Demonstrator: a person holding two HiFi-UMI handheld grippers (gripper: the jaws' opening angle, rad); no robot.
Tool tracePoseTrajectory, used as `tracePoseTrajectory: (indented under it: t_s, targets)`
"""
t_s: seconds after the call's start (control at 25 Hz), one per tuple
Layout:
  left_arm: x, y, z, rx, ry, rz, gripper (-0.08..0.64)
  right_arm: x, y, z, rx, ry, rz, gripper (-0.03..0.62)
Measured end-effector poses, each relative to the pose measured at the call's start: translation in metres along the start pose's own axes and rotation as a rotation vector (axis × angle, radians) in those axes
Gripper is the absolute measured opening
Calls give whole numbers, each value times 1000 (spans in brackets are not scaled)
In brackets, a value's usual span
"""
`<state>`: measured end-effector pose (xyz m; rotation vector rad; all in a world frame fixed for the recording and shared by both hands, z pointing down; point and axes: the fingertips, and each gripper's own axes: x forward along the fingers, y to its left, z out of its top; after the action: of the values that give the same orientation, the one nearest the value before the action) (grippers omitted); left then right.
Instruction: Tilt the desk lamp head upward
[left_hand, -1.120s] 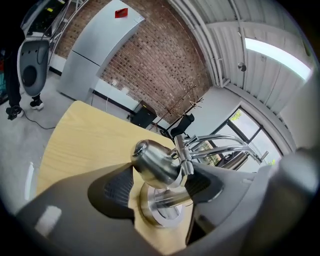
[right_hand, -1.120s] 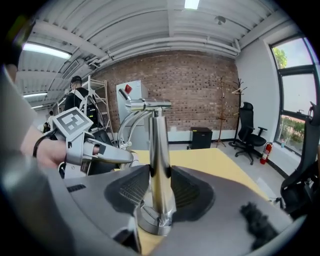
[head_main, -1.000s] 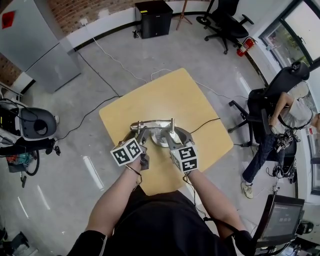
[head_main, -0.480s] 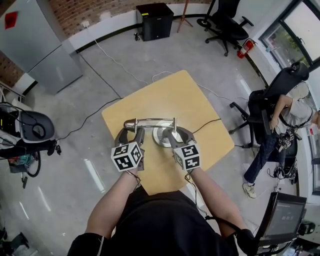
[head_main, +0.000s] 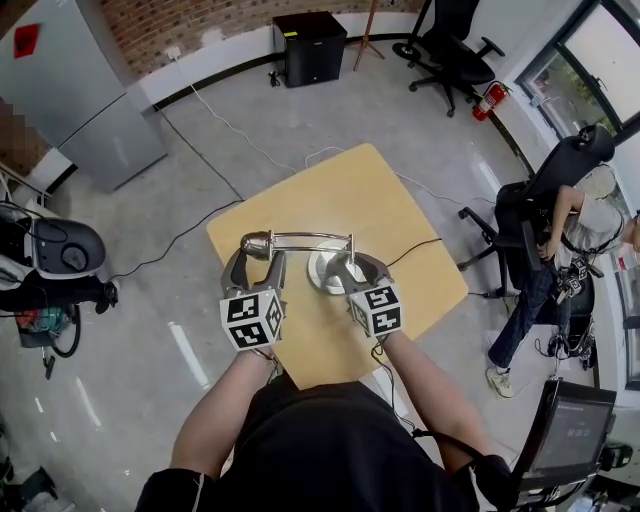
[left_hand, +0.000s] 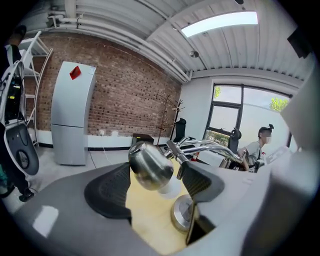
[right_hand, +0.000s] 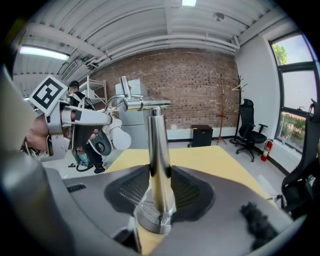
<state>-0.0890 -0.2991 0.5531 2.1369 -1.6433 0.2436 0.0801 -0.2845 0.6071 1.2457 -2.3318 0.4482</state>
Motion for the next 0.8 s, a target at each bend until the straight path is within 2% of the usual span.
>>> tracePoseTrajectory:
  t_s: [0.24,0.56,0.8]
  targets:
    - [-10,-12,37,95,-92,6,326,1,-4,1,-5,3,-6,138]
    - [-23,-32,70,305,-174,-12,336,2,-8,3,-3,-2,-13,138]
    - [-30,-50,92,428,-227,-15,337,4,-9,2,-6,6,-7,138]
